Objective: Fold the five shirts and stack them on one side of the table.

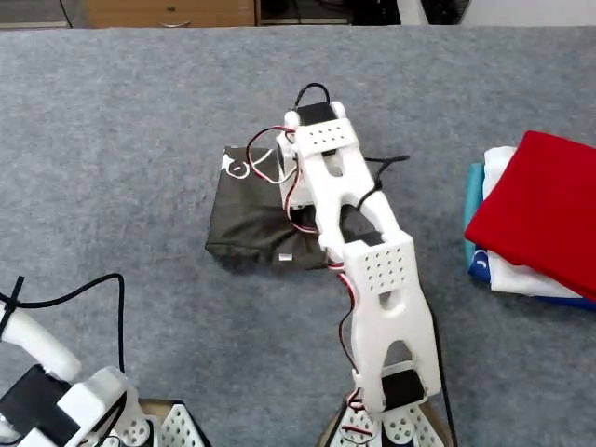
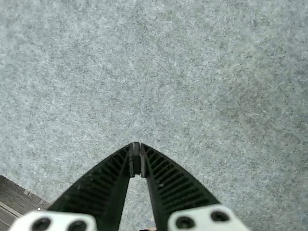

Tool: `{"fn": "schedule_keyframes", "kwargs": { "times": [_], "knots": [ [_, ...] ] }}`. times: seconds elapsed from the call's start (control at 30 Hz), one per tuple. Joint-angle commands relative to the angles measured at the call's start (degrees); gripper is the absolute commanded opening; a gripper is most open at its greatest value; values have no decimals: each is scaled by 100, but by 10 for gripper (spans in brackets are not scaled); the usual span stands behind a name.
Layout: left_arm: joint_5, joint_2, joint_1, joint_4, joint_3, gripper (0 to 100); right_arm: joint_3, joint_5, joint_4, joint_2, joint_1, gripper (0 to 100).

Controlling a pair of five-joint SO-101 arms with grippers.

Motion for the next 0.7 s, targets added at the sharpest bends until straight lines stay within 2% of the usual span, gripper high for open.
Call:
{"fn": "schedule_keyframes", "kwargs": {
  "times": [0.0,0.17,0.47,0.67],
  "knots": [
    [-44,-136,44,-70,-273,18,-57,774,132,101,593,2],
    [-44,-136,70,-70,-273,18,-101,2409,158,48,1253,2],
    [-18,-136,79,-70,-229,18,-541,6673,132,-576,2255,2],
    [-18,-136,79,-53,-229,18,-1490,8492,132,-585,2466,2]
  ]
}}
